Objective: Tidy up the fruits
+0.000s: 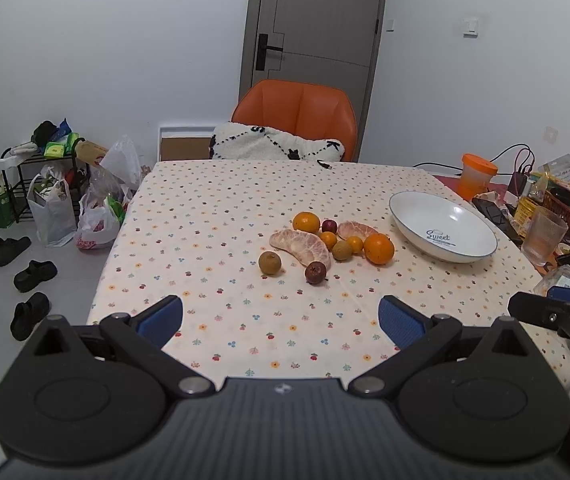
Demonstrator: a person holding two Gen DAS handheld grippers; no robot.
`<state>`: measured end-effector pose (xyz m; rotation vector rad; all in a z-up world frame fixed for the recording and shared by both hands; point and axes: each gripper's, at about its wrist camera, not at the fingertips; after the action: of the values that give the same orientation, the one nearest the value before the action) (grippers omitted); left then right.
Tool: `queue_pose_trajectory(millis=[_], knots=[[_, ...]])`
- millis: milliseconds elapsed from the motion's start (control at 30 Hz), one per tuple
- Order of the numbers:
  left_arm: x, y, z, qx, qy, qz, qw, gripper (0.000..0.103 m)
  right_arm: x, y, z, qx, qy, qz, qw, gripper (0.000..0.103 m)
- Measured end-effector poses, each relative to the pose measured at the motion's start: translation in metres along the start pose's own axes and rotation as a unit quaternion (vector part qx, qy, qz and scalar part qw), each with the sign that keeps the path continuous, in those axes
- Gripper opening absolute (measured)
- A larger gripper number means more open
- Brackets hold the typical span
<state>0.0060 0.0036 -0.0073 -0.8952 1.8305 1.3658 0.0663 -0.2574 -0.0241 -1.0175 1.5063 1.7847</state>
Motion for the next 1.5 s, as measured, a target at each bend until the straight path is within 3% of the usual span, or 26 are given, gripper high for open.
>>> queue_pose_trajectory(millis=[267,1067,1500], knots=[[0.001,-0.016,0.012,-0.010,0.009,0.001,0.9999,0.103,0.002,-0.018,0.003,0.005,0.005,0.011,1.000,0.103],[0.004,-0.071,0.019,0.024,0.015,-0.001,0.9996,0.101,-0.002,-0.085,0.013,-0.001,0.014,0.047,0.999,0.103],[-0.002,-0.109,0.021,0.035,0.028,0.020,0.9988,0.079,-0.009,-0.118,0.013,-0.024,0.017,0.047,0.998,0.103]])
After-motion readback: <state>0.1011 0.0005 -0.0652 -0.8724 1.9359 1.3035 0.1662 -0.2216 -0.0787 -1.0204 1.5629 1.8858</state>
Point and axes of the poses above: each gripper's, at about its wrist camera, not at the fingertips, and y roughly against the way its jaws point, z to its left, x to its underside, and after that the axes turned 14 degrees about x, right-handed
